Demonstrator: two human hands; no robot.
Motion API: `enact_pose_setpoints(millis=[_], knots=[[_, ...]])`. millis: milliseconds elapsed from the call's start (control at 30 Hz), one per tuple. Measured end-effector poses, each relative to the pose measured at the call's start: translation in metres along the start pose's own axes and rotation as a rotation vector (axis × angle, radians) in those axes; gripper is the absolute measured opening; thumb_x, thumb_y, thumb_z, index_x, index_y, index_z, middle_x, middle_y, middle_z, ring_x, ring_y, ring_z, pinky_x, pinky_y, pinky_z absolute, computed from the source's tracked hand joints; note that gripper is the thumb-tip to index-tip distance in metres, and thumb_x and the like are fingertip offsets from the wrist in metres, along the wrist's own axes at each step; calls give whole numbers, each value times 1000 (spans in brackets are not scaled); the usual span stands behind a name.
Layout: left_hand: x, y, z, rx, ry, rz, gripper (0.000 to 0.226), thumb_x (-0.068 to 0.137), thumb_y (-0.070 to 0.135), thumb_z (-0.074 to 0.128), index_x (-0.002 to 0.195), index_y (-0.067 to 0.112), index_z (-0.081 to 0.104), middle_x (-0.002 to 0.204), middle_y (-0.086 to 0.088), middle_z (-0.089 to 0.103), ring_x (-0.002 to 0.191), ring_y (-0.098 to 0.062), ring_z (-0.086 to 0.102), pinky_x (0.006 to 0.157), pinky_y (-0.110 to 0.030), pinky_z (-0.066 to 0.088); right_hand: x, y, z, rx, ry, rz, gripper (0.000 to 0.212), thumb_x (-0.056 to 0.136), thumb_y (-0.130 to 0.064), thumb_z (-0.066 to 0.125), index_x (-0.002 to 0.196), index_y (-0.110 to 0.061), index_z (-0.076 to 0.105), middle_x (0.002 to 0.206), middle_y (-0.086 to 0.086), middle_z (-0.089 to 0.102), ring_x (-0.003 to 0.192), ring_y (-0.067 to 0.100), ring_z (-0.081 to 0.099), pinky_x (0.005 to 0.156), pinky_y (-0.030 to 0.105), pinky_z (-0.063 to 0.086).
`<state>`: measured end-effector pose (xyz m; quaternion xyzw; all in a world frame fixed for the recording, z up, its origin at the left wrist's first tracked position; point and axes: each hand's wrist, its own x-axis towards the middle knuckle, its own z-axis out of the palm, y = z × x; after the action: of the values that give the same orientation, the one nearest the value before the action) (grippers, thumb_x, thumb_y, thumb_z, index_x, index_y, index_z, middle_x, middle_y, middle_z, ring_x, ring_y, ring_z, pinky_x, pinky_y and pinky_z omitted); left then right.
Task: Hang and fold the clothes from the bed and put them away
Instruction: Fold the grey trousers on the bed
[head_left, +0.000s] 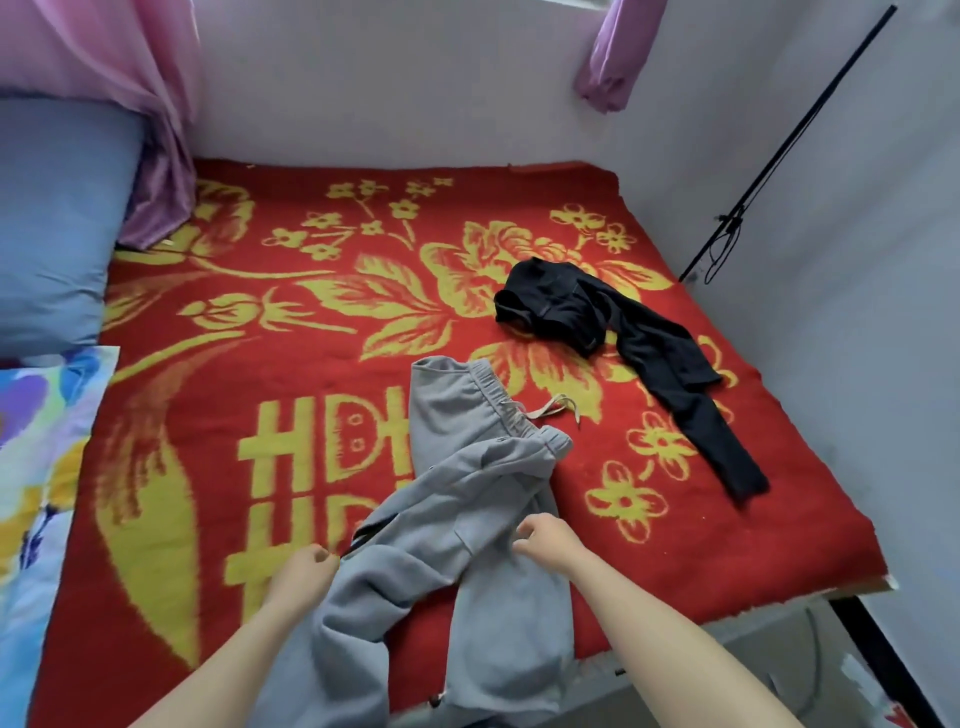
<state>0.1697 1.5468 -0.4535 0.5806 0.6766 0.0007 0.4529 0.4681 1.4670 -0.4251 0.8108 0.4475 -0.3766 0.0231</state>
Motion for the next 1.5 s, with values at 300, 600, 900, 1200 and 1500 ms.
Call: enact_pose_setpoints(millis=[300,600,900,1200,1500], knots=[[-4,54,25,-144,23,22,10,90,18,53,84,20,61,88,-1,65,88,-20,58,72,-30,40,70,47,-41,167,63,149,20,87,-21,53,70,-12,52,72,2,54,75,23,51,67,31,36],[0,47,61,-236,168,-202,14,90,6,53,79,13,58,78,-2,59,76,-18,52,60,-19,34,160,64,-54,657,96,406,64,90,-39,56,134,5,40,119,20,55,102,32,54,88,37,44],[-11,37,74,-301,186,-347,16,93,10,49,86,5,62,85,-11,62,81,-25,54,69,-31,37,214,68,-60,640,31,396,60,86,-38,60,138,-19,39,136,20,36,129,35,30,101,53,39],[-17,50,67,-283,269,-335,11,92,10,53,85,12,61,90,-7,63,87,-21,55,71,-31,37,203,47,-54,535,193,349,16,83,-15,63,83,0,58,99,21,60,111,36,46,79,35,39],[-27,82,39,-284,269,-152,10,94,18,51,89,17,60,93,-2,64,91,-19,58,72,-30,41,123,-37,-160,780,385,-266,36,71,10,58,96,-16,49,85,2,57,65,11,51,53,23,40]])
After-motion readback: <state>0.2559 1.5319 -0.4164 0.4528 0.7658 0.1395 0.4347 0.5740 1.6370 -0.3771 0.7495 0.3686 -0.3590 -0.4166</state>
